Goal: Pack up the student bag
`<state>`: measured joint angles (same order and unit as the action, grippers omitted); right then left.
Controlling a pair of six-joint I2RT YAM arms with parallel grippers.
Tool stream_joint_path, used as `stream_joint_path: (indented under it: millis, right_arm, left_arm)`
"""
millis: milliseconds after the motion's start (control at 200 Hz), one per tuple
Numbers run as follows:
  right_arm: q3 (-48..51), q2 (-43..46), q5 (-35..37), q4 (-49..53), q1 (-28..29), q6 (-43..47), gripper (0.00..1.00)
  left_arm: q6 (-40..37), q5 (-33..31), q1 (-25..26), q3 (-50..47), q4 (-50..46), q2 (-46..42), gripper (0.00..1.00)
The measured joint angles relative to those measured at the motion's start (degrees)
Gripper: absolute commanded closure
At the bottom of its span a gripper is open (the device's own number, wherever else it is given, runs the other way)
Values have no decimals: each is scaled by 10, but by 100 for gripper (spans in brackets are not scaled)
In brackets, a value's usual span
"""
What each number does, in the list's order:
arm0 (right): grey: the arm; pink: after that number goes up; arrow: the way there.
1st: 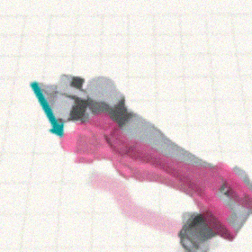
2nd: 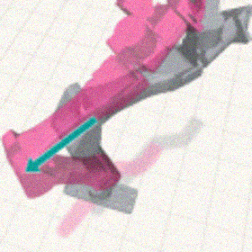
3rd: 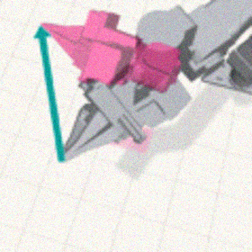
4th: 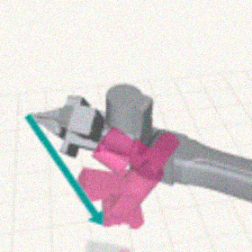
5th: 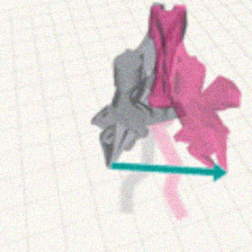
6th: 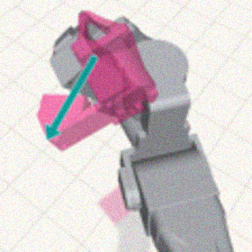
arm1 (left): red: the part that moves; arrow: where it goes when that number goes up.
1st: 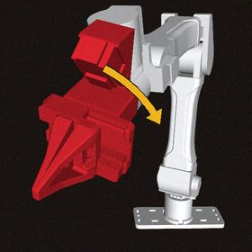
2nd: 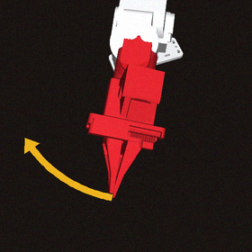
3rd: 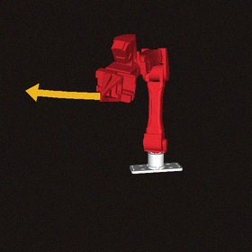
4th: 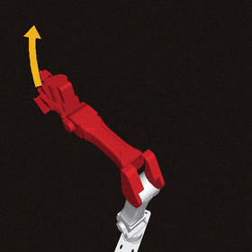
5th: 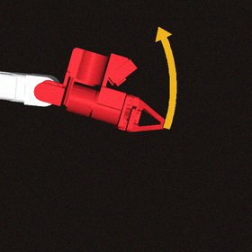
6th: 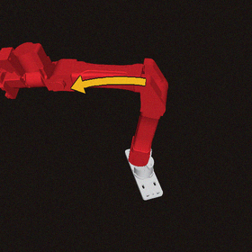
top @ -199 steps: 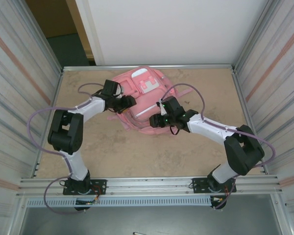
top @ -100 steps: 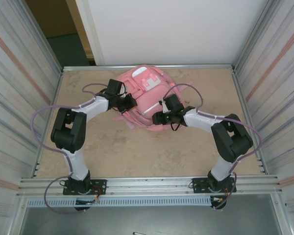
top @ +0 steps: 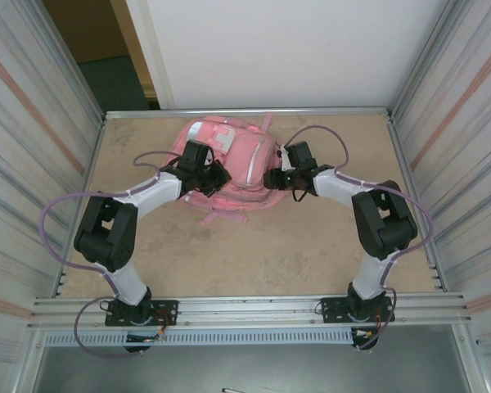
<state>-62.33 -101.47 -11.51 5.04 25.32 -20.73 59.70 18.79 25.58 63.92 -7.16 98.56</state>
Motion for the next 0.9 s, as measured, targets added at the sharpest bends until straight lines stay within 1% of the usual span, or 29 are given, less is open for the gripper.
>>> stream_joint_path:
  millis: [95, 241, 306, 391, 476, 551, 631, 707, 762, 817, 902]
  right_arm:
    - [37, 55, 23, 7, 14, -7, 46]
    - [100, 155, 66, 28, 55, -30, 46]
    - [120, 189, 92, 41, 84, -42, 46]
    - [131, 216, 130, 65, 141, -57, 46]
    - [131, 223, 159, 82, 192, -80, 46]
    - [131, 223, 179, 94, 221, -110, 46]
    - [131, 222, 193, 95, 239, -140, 48]
    - [123, 212, 208, 94, 256, -166, 54]
    - [108, 194, 218, 97, 266, -189, 58]
    - [82, 165, 231, 100, 274, -211, 57]
    - [43, 126, 253, 104, 279, -244, 53]
  left_arm:
    - [13, 0, 3, 0, 0, 0, 100]
    - [32, -1, 9, -1, 6, 0, 100]
    - [37, -3, 10, -3, 10, 0, 100]
    - [43, -5, 11, -3, 11, 0, 100]
    - [53, -5, 12, -5, 13, 0, 100]
    - [63, -5, 12, -8, 16, 0, 100]
    - [73, -7, 14, -9, 19, 0, 100]
    - [81, -10, 20, -9, 25, 0, 100]
    - [88, -10, 26, -9, 28, 0, 100]
    - [96, -10, 33, -9, 31, 0, 100]
    - [107, -9, 41, -10, 35, 0, 100]
